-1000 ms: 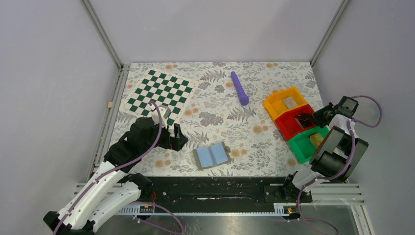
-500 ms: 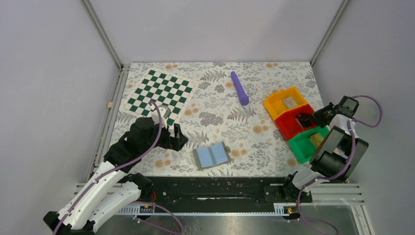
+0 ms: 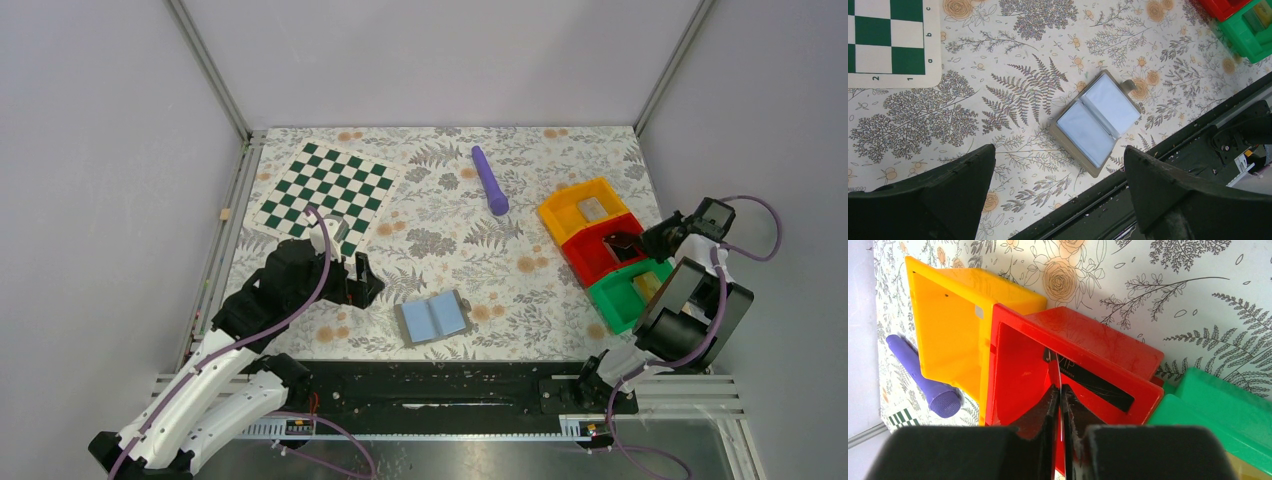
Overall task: Take the credit cards out of the card holder
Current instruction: Place the credit card in the storage box.
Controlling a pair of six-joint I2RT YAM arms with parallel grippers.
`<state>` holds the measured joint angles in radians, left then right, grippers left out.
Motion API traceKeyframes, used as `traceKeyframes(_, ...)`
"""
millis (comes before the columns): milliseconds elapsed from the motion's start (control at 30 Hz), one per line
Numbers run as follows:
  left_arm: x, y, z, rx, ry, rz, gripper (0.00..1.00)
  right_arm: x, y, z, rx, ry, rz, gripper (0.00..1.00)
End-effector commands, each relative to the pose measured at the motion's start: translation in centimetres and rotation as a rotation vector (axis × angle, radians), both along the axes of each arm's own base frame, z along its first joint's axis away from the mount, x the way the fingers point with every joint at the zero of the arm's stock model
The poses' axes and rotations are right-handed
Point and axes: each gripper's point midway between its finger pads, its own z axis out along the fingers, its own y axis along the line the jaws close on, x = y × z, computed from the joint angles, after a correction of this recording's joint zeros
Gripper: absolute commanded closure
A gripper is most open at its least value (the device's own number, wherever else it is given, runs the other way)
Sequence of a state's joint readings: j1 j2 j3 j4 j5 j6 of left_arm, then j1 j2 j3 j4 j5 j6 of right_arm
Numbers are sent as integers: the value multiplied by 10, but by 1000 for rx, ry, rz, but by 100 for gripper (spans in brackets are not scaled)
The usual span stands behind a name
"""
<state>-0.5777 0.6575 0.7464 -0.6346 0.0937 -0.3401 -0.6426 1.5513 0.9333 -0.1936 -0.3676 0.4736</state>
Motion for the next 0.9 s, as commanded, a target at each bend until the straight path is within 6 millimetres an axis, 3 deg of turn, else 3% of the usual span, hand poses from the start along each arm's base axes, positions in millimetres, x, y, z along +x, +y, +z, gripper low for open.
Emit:
traceKeyframes(0, 7, -3, 23, -37, -63, 1, 1, -3, -18, 8, -37, -8, -57, 85)
traceKeyframes(367, 6, -4, 23, -40, -61, -4, 1, -12, -37, 19, -117, 37, -147, 72)
traceKeyframes(867, 6, -5, 23, -40, -61, -8, 1, -19, -48, 38, -193, 51, -175, 73)
